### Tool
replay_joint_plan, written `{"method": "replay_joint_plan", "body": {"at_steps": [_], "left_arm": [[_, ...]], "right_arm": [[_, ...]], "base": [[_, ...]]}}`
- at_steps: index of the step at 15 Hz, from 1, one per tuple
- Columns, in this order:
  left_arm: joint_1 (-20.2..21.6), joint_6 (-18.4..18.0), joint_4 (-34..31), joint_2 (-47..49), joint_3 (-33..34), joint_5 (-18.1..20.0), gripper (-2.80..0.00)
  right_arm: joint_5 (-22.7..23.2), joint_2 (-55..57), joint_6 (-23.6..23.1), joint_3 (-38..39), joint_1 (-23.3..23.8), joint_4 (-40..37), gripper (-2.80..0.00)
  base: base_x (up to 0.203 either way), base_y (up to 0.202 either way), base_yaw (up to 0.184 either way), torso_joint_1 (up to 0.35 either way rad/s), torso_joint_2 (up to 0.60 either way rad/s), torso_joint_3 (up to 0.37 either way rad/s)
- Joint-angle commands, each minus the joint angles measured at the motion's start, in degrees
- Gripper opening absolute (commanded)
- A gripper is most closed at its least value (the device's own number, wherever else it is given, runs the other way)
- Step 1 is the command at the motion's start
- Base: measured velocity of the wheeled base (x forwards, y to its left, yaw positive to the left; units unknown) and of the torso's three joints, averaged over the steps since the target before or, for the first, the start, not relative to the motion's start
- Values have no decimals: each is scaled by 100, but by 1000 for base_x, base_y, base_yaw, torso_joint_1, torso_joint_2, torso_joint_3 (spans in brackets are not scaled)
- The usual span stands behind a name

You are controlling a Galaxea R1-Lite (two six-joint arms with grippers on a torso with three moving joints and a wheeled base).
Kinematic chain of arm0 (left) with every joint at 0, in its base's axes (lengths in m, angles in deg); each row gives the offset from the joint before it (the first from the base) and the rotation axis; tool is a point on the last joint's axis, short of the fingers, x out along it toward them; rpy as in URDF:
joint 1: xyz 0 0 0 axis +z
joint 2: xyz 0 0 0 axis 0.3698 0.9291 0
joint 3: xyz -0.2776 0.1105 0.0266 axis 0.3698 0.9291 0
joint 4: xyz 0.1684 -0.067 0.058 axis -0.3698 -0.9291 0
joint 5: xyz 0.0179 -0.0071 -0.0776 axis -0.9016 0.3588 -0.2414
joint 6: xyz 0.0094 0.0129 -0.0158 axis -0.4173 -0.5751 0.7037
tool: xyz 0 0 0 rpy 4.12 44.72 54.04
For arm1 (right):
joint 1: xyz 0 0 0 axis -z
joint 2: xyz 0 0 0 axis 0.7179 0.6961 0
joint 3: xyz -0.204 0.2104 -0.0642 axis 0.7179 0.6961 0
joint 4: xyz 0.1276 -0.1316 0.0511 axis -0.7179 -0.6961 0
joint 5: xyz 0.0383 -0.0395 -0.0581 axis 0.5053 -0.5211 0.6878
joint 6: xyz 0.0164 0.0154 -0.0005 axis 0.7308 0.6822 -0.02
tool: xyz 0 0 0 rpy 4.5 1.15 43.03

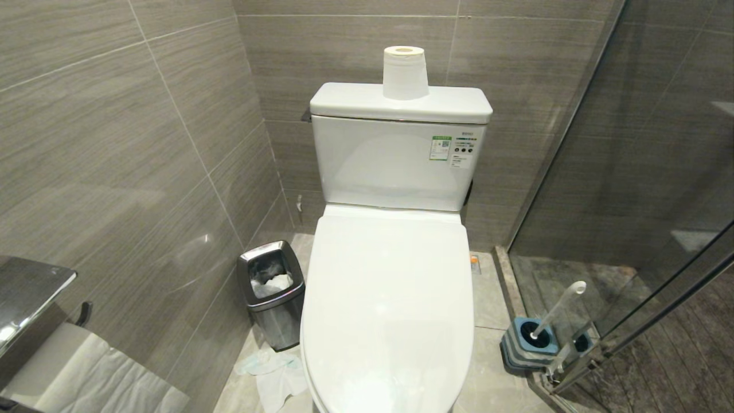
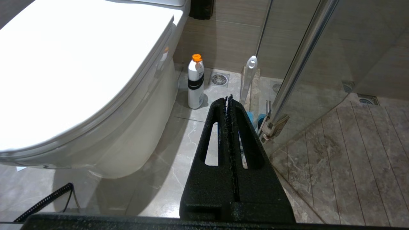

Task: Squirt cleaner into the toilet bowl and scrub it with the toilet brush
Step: Use the left hand to lift the toilet lid slightly

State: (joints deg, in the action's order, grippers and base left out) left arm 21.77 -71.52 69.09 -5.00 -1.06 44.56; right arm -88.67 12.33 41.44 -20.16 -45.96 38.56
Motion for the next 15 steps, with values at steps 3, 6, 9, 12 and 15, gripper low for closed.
{"method": "replay_joint_plan", "body": {"at_steps": [3,6,9,12,15], "left_arm": [[1,-21,17,8,8,2,-280],[1,-55,17,8,7,12,-280],[1,-115,-76,8,-456,242,-280],[1,-465,-489,64,-1125,779,-280],[1,-780,-1019,331,-1762,1404,-280]], "right_arm": [[-2,2,-2,9,-1,1,-280],[-2,2,-2,9,-1,1,-280],[-2,2,-2,9,-1,1,-280],[-2,-5,-2,9,-1,1,-280],[-2,2,-2,0,-1,4,-280]], "base": [[0,0,0,0,0,0],[0,0,0,0,0,0],[0,0,0,0,0,0],[0,0,0,0,0,0],[0,0,0,0,0,0]]}}
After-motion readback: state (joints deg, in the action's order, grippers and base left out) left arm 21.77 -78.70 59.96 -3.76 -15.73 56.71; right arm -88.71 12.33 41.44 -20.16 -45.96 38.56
